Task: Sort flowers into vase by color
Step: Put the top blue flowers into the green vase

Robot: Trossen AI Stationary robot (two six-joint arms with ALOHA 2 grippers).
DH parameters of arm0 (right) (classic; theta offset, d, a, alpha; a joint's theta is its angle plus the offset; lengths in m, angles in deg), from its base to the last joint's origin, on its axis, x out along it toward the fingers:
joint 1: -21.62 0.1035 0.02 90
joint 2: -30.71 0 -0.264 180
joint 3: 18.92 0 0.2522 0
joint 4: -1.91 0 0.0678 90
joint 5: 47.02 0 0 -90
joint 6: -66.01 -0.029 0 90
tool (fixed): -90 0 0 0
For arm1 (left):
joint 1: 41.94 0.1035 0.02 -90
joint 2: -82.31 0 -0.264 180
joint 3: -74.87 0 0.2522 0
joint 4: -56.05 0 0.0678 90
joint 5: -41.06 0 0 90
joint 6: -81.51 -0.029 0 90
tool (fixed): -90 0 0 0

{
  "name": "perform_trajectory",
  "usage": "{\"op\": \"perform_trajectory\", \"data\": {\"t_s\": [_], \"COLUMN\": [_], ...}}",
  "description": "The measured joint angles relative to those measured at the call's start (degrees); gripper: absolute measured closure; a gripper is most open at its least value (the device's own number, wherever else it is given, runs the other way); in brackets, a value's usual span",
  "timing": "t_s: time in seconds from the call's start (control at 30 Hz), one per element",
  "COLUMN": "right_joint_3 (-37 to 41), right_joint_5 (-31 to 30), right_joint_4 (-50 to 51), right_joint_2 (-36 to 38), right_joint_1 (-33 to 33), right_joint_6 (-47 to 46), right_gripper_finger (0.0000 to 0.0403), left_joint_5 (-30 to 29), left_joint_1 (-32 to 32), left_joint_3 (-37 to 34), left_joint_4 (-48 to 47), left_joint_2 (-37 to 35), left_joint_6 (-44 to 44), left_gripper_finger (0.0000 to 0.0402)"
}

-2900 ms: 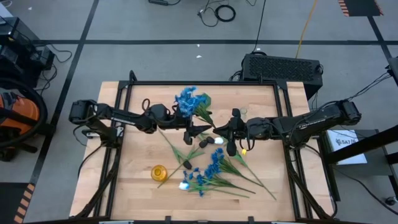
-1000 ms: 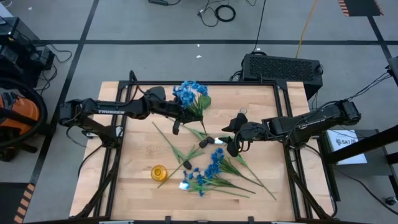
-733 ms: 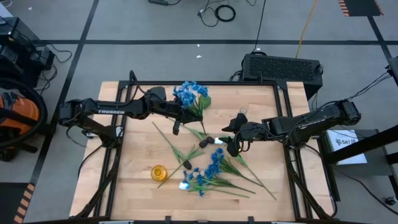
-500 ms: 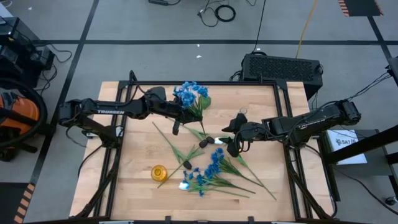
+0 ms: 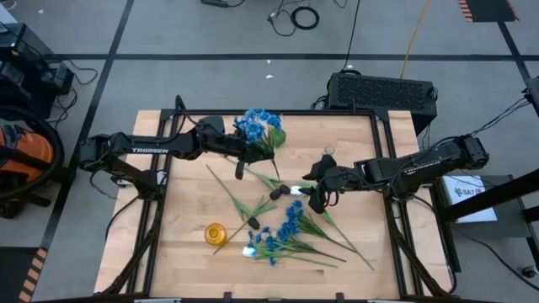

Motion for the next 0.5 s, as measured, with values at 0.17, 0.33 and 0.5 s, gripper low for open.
{"op": "perform_trajectory", "data": {"t_s": [0.17,0.33,0.5], "right_joint_3": [0.0,0.0,0.0], "right_joint_5": [-0.15,-0.26,-0.37], "right_joint_4": [0.64,0.7,0.79], "right_joint_2": [0.0,0.0,0.0], "right_joint_1": [-0.01,0.0,0.0], "right_joint_6": [-0.09,-0.82,-2.27], "right_gripper_finger": [0.019,0.019,0.019], "left_joint_5": [-0.05,-0.06,-0.23], "left_joint_1": [1.47,3.27,5.7], "left_joint_3": [0.0,0.0,0.04], "left_joint_4": [-0.57,0.53,1.17], "left_joint_2": [0.01,0.02,0.02], "left_joint_6": [0.08,-2.52,-2.59], "left_gripper_finger": [0.0372,0.0372,0.0372]}}
